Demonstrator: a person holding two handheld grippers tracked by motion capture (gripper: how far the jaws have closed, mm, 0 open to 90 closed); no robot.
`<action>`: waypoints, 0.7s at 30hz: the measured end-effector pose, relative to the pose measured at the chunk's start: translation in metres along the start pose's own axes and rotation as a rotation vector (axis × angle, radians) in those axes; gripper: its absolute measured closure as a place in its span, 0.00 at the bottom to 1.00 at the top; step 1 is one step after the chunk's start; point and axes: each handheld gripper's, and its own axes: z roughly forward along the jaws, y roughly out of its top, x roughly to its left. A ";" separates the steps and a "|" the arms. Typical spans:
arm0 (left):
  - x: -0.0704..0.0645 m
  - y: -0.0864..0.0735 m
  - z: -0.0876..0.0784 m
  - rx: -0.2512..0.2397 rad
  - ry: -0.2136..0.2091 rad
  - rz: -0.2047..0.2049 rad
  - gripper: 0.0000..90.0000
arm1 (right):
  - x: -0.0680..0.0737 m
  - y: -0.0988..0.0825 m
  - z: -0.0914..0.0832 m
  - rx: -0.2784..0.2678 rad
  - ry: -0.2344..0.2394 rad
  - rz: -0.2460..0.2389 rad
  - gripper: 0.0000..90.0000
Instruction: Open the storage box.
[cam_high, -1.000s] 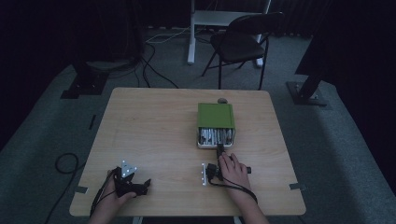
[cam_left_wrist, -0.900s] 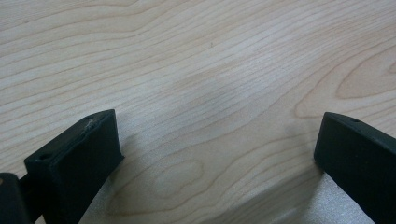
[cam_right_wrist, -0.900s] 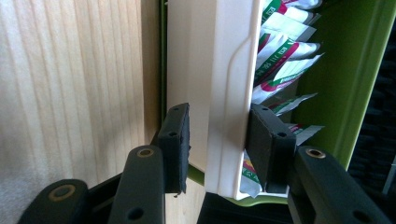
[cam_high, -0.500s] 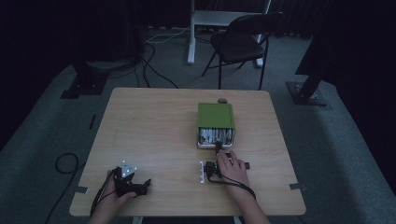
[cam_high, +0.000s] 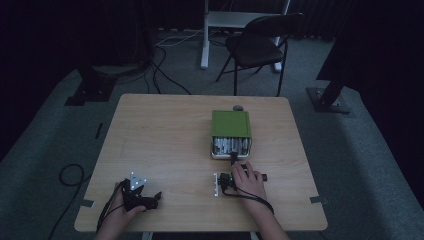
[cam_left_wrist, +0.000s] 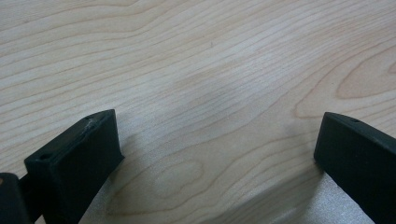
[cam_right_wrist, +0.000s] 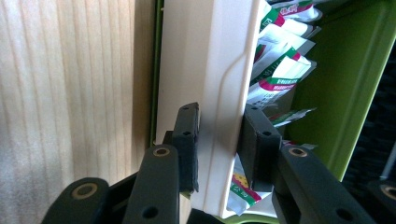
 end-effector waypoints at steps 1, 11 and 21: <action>0.000 0.000 0.000 0.000 0.000 0.000 0.01 | 0.000 0.000 -0.001 0.002 0.004 -0.001 0.78; 0.000 0.000 0.000 0.000 0.000 0.000 0.01 | 0.001 0.000 -0.007 -0.009 0.000 0.008 0.78; 0.000 0.000 0.000 0.000 0.000 0.000 0.01 | 0.004 0.000 -0.016 -0.011 0.001 -0.001 0.78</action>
